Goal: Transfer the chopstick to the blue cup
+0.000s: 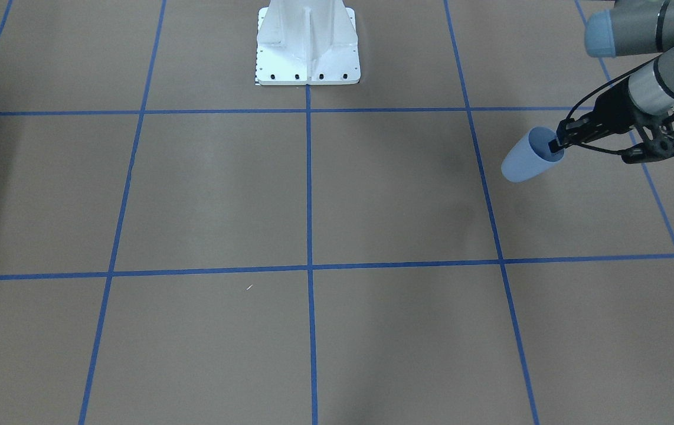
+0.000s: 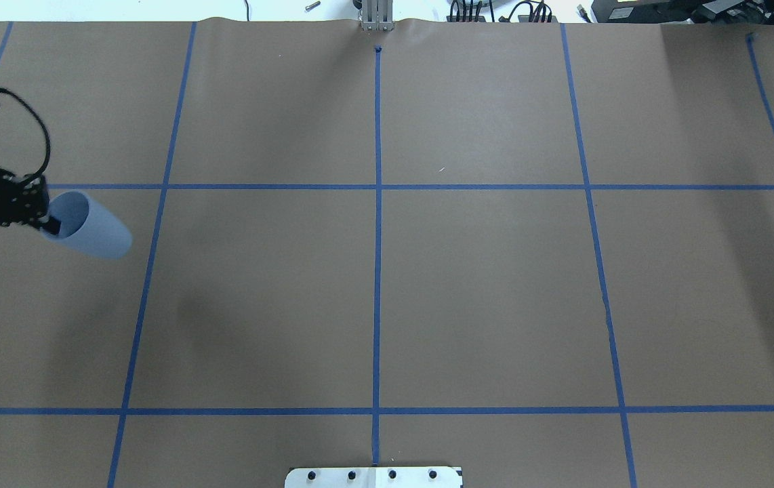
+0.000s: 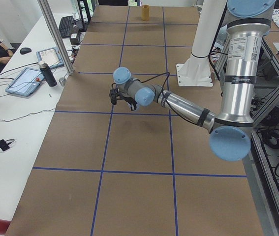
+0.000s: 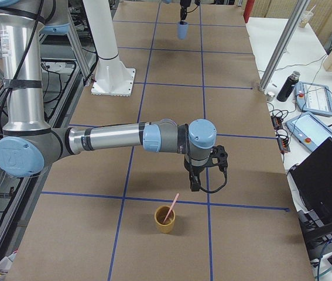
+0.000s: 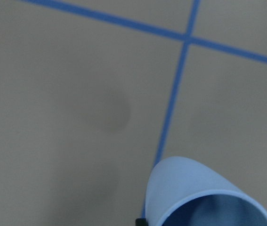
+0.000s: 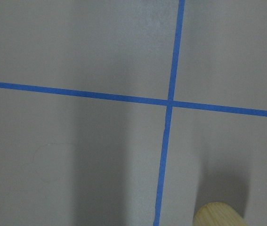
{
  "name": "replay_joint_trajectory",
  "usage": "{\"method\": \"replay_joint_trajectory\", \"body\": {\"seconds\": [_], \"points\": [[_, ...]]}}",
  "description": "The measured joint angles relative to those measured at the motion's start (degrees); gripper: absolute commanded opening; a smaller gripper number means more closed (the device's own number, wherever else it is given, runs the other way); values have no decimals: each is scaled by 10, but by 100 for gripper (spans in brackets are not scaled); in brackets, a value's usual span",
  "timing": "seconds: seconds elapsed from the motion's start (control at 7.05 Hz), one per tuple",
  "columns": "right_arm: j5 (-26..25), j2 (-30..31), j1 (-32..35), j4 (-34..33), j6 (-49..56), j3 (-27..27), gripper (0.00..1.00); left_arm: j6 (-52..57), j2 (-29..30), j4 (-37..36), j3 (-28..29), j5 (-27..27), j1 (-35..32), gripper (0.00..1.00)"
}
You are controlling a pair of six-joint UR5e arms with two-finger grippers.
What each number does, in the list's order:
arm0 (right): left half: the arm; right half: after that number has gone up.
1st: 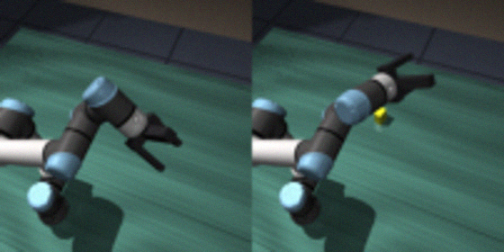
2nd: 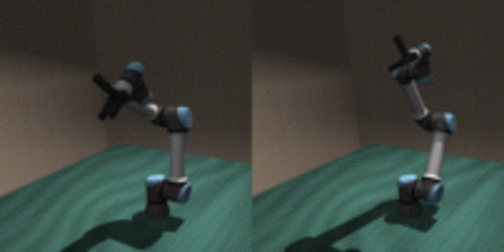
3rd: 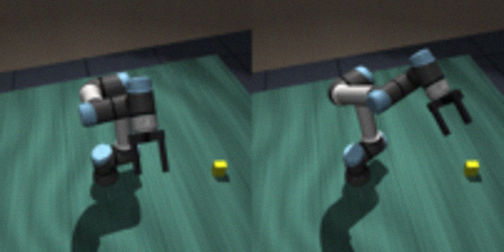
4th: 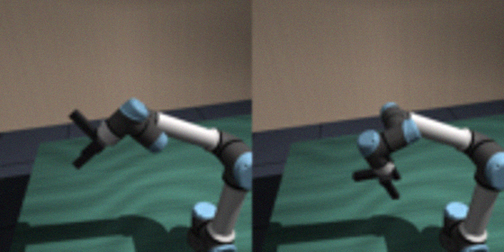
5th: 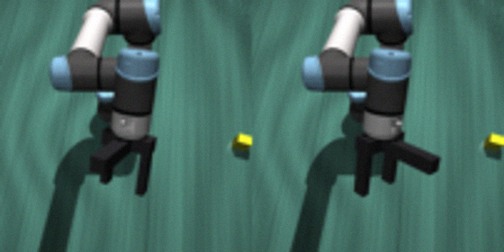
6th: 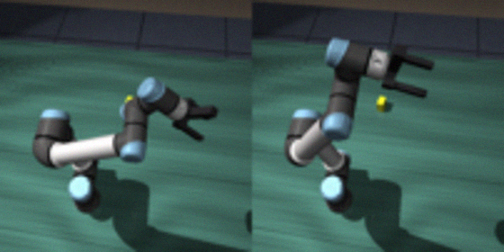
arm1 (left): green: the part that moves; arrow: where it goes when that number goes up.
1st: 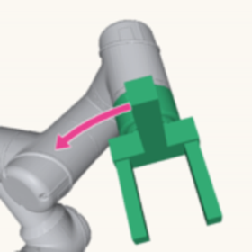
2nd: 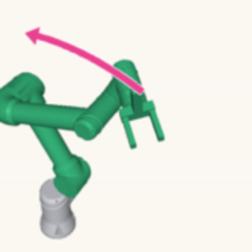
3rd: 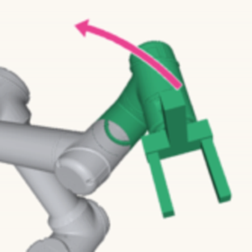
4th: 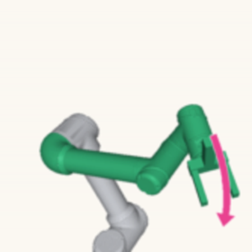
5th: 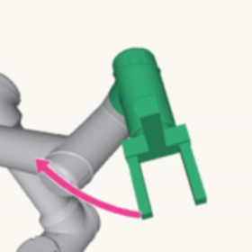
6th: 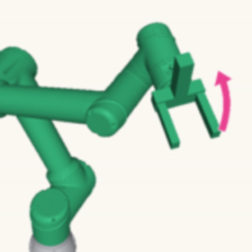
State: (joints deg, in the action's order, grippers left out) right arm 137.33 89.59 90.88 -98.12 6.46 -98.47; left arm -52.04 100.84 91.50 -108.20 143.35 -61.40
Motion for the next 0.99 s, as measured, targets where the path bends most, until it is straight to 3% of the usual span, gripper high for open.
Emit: {"method": "replay_joint_trajectory", "body": {"seconds": [0.14, 0.43, 0.71, 0.99], "points": [[-1, 0, 0, 0, 0, -1, 100, -12, 93, -74, 29, -7, 3, 0], [-2, 0, 0, 1, -3, -4, 100, -89, 239, -127, 111, -27, 43, 0], [-2, 0, 0, 1, -4, -4, 100, -185, 349, -108, 203, -43, 89, 0], [-1, 0, 0, 0, -4, -4, 100, -266, 403, -30, 287, -74, 138, 0]]}}
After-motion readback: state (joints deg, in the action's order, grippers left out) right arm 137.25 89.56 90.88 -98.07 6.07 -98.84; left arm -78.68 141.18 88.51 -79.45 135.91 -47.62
